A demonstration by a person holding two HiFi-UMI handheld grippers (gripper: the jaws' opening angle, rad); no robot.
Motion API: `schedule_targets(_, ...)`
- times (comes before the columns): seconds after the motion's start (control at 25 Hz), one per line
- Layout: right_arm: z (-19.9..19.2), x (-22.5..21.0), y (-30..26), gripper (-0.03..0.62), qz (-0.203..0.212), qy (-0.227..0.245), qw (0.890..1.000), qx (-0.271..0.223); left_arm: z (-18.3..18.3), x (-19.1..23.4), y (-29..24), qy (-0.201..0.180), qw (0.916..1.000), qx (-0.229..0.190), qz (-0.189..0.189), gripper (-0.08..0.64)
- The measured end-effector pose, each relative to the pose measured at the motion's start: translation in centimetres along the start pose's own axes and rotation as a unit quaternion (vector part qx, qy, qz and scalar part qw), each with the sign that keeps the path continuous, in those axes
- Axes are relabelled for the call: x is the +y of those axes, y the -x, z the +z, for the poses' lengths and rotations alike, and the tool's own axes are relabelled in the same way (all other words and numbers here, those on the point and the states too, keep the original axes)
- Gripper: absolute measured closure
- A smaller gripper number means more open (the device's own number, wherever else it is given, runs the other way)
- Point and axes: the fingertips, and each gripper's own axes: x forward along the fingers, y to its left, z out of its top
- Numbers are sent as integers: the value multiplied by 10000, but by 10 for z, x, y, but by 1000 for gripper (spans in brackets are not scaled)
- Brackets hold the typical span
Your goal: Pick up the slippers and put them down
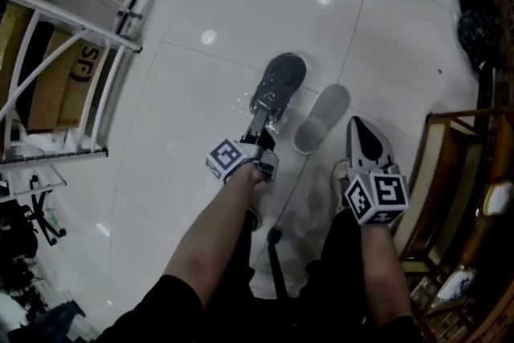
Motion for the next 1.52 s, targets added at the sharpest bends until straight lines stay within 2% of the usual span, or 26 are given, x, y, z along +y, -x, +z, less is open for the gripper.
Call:
schedule_targets(0.16, -29, 6, -15, 583, 182, -95, 9987, 462, -7, 50, -12, 174, 9993, 64, 322, 483)
schedule_targets(0.44, -58, -19, -39, 583, 70, -221, 9974, 687, -25, 110, -30, 276, 9981, 111, 539, 480)
schedule_targets(0.52, -67, -24, -49, 583, 2, -276, 9960, 846, -30, 127, -26, 316, 9959, 171, 829, 480)
schedule_targets(0.6, -73, -25, -53, 583, 105, -476, 9948, 897, -35, 146, -22, 255, 9914, 273, 1251, 469)
schedule_targets(0.68, -75, -27, -52, 583, 197, -588, 9940, 903, -38, 164, -20, 192, 9842, 340, 1725, 369)
schedule_targets(0.72, -75, -27, -52, 583, 207, -586, 9939, 906, -39, 173, -18, 190, 9800, 344, 1952, 302)
schedule_targets(0.88, -84, -29, -53, 583, 127, -637, 9928, 1003, -44, 199, -7, 326, 9606, 366, 2735, 236)
schedule_targets(0.96, -89, -29, -52, 583, 111, -712, 9920, 1035, -53, 205, -6, 217, 9518, 615, 2997, 207)
schedule_targets(1.04, -90, -28, -51, 583, 135, -744, 9918, 1034, -62, 208, -5, -81, 9390, 996, 3292, 172)
schedule_targets(1.08, -89, -28, -51, 583, 144, -739, 9917, 1039, -66, 210, -3, -305, 9289, 1253, 3473, 172)
schedule_targets(1.12, -89, -28, -51, 583, 147, -729, 9917, 1049, -70, 214, 2, -586, 9152, 1549, 3674, 168)
schedule_targets(1.2, -90, -27, -51, 583, 143, -717, 9915, 1076, -77, 220, 14, -1312, 8799, 2169, 4019, 158)
schedule_targets(1.28, -90, -30, -52, 583, 146, -714, 9911, 1116, -82, 220, 20, -2054, 8467, 2651, 4131, 158)
schedule_targets(1.32, -89, -31, -52, 583, 148, -715, 9909, 1130, -83, 219, 21, -2311, 8360, 2792, 4120, 159)
schedule_targets(1.36, -89, -33, -53, 583, 141, -712, 9909, 1133, -83, 217, 20, -2450, 8320, 2868, 4067, 160)
schedule_targets(1.52, -84, -32, -53, 583, -120, -526, 9911, 1220, -71, 186, -1, -2839, 8424, 2789, 3634, 162)
